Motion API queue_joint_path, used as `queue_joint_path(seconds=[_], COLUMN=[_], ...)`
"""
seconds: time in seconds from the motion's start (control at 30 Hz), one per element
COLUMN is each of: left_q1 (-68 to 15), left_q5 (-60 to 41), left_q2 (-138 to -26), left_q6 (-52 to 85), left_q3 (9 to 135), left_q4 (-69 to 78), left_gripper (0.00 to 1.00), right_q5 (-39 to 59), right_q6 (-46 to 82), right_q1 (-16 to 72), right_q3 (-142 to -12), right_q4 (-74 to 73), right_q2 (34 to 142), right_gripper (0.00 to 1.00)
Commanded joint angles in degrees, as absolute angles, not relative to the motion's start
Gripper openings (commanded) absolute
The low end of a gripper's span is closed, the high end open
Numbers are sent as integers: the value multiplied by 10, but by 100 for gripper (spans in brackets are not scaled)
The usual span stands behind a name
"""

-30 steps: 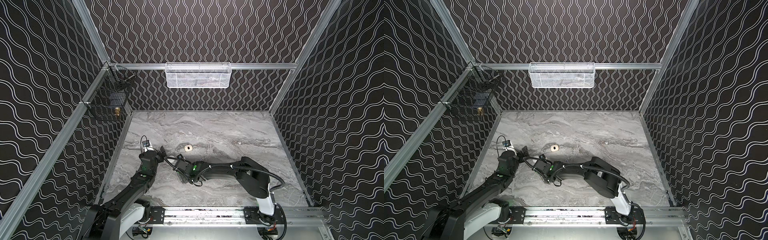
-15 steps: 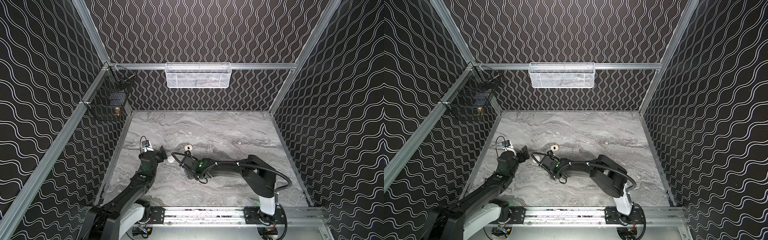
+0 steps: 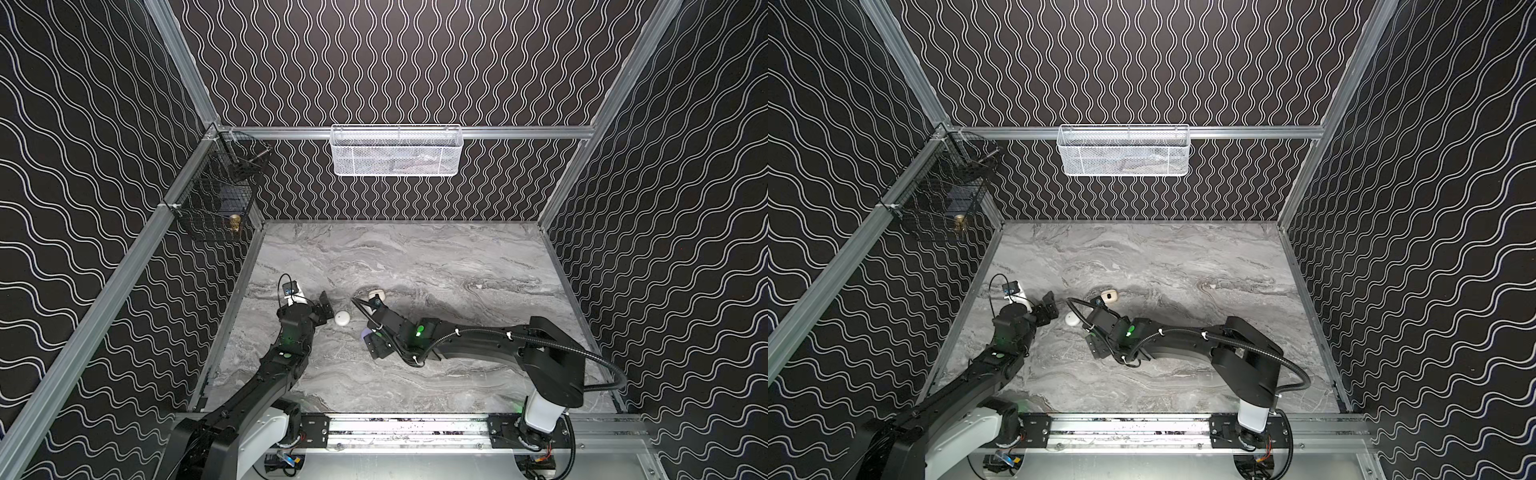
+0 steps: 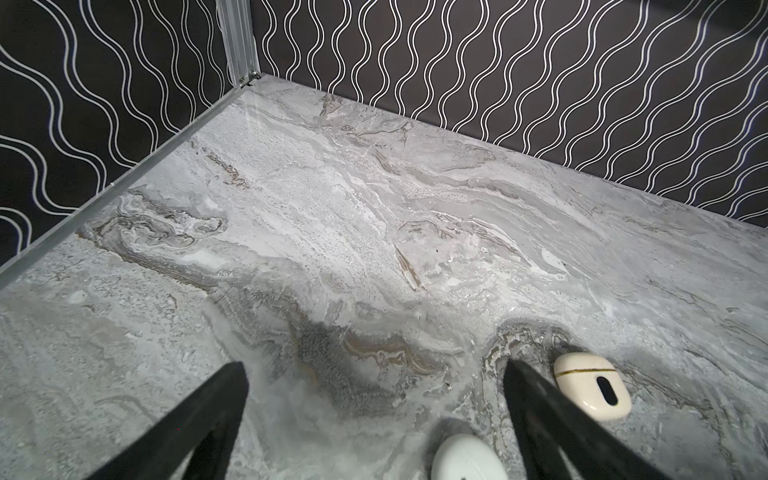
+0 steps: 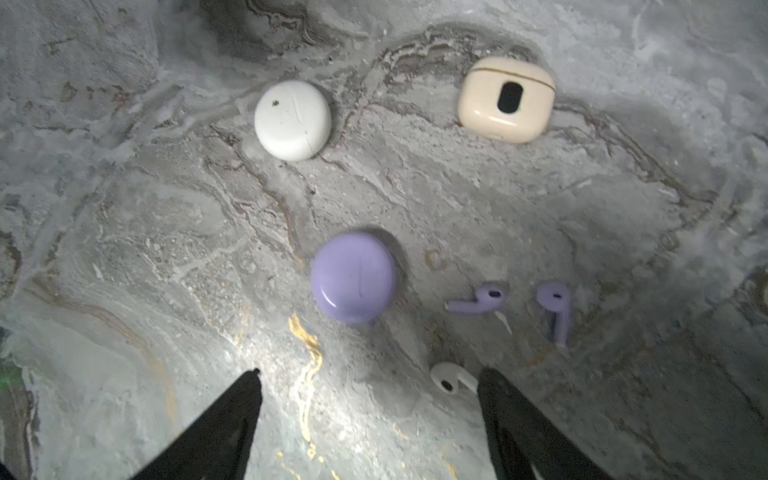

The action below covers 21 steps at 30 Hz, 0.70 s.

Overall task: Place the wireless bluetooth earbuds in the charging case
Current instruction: 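Lower the right gripper over the lilac round case and close on it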

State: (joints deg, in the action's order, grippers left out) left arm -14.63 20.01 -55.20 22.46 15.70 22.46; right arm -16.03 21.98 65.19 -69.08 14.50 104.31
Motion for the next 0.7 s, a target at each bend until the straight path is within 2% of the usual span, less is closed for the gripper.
queue_joint_path(seconds=[0.0, 0.27, 0.47, 0.67], left_q1=[-146, -145, -145, -145], left_q5=[196, 193, 195, 195], left_q2=[-552, -544, -553, -557], left_q6=[224, 225, 225, 225], left_q3=[161, 155, 157, 158], left_q4=[234, 240, 245, 246], left_gripper=[99, 99, 99, 99], right_q5=[-158, -151, -143, -145], right_q6=[222, 221, 213, 214], right_q1=[651, 640, 640, 640], right_q3=[-737, -787, -804, -816], right_q4=[177, 210, 219, 228], right_q2=[1083, 1157, 1184, 1202], right_gripper=[84, 81, 71, 66])
